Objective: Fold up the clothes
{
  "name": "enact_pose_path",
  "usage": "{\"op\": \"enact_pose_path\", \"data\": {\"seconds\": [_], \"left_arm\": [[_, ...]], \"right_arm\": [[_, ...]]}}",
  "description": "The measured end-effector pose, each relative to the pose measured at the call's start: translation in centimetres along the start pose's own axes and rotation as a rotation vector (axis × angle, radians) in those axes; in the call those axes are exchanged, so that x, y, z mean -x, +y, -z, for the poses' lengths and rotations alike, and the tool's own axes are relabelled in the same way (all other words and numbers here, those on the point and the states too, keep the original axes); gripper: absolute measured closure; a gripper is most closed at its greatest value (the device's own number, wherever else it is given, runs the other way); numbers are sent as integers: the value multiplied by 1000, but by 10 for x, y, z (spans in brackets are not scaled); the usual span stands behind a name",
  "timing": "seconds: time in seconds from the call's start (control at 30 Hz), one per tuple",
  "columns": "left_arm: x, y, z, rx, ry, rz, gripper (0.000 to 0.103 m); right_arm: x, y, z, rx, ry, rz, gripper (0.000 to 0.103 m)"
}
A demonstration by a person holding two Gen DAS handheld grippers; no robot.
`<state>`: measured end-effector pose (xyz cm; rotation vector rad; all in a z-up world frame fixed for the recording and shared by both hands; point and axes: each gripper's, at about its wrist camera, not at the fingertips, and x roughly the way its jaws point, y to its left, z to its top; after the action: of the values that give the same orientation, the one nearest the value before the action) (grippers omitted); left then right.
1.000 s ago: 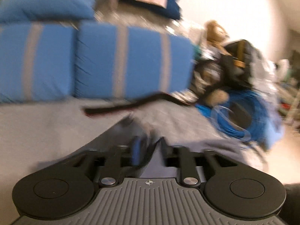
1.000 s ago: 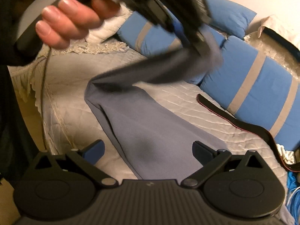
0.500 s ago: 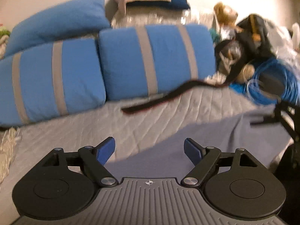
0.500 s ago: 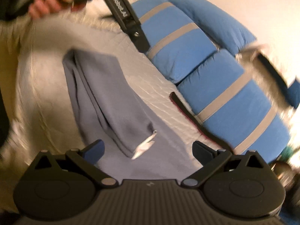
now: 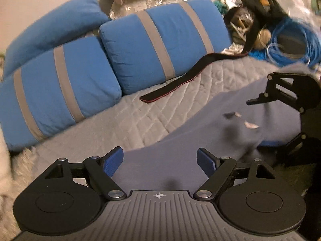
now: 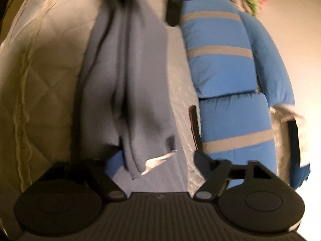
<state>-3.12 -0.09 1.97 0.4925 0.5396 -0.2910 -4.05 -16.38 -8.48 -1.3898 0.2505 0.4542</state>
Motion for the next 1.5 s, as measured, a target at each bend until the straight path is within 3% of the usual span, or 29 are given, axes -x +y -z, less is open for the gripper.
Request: {"op": "enact_pose_path", "data": {"seconds": [0.1, 0.17, 0.2, 0.27, 0.3, 0.4, 0.6, 0.7, 1.07, 1.23, 1.33, 1.5], "left_arm": [[3, 0, -2, -17, -13, -10, 23], [4, 0, -3, -17, -11, -8, 23], [4, 0, -4, -20, -9, -8, 23], [3, -3, -5, -45, 9, -20, 23], [3, -5, -4, -65, 9, -20, 23], [5, -13, 1, -132, -1, -11, 23], [12, -23, 20, -225, -54, 21, 23], [9, -22, 30, -238, -43, -3, 23], [-16, -22, 50, -325, 59, -157, 23], [-32, -23, 59, -439, 138, -309, 23], [-35, -22, 67, -508, 181, -300, 23], [-30, -23, 68, -587, 176, -309, 22]], "right_arm": [[-2, 7, -3, 54, 5, -7, 35], [-3, 10, -4, 68, 15, -29, 50], [-4, 10, -5, 61, 24, -47, 56], [-5, 5, -6, 17, 49, -93, 79], [-4, 0, -6, -10, 52, -100, 80], [-2, -16, -7, -73, 37, -73, 96], [4, -54, -7, -152, -12, 65, 98], [6, -68, -7, -200, -29, 97, 98], [14, -85, -2, -253, -43, 94, 98], [17, -90, 5, -266, -32, 98, 98], [20, -87, 11, -268, -8, 80, 99], [24, -54, 17, -219, 69, 32, 99]]}}
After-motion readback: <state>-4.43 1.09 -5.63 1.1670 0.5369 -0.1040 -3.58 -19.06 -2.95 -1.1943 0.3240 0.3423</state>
